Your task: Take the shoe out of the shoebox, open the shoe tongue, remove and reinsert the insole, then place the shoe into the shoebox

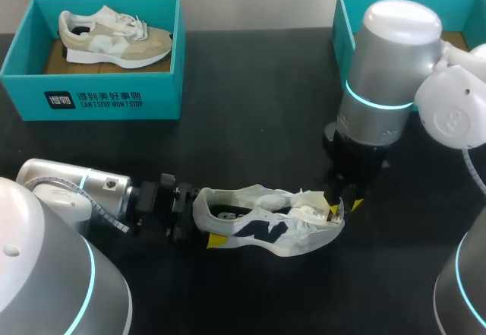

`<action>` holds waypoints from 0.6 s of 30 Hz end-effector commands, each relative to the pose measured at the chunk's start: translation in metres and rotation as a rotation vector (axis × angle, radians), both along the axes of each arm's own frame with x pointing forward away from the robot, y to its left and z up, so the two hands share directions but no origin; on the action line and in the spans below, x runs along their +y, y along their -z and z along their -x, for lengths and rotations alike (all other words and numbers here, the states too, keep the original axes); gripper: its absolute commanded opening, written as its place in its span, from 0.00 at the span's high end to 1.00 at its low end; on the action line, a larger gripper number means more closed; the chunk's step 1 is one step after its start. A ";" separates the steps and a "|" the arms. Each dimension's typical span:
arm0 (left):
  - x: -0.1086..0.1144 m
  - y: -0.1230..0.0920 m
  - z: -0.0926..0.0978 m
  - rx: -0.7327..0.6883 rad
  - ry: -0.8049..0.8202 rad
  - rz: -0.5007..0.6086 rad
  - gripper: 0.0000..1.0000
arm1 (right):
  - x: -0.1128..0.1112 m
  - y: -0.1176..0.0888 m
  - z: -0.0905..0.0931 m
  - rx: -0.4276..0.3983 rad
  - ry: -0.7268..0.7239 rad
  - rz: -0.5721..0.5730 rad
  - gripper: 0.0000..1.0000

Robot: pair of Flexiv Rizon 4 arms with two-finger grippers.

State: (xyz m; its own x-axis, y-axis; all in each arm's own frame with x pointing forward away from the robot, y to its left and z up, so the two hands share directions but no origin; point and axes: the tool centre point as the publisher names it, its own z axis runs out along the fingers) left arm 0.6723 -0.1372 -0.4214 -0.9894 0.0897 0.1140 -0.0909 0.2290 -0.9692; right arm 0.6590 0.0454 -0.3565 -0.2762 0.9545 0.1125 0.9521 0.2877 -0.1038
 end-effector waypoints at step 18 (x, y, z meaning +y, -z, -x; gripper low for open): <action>-0.002 0.002 -0.001 0.001 0.004 -0.002 1.00 | 0.008 -0.071 0.006 -0.183 0.231 0.214 0.00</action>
State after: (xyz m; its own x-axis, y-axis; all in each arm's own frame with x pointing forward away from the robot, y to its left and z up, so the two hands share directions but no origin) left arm 0.6723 -0.1372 -0.4214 -0.9894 0.0898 0.1140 -0.0909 0.2290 -0.9692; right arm 0.6587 0.0493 -0.3041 -0.0482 0.9951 -0.0859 0.9985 0.0502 0.0218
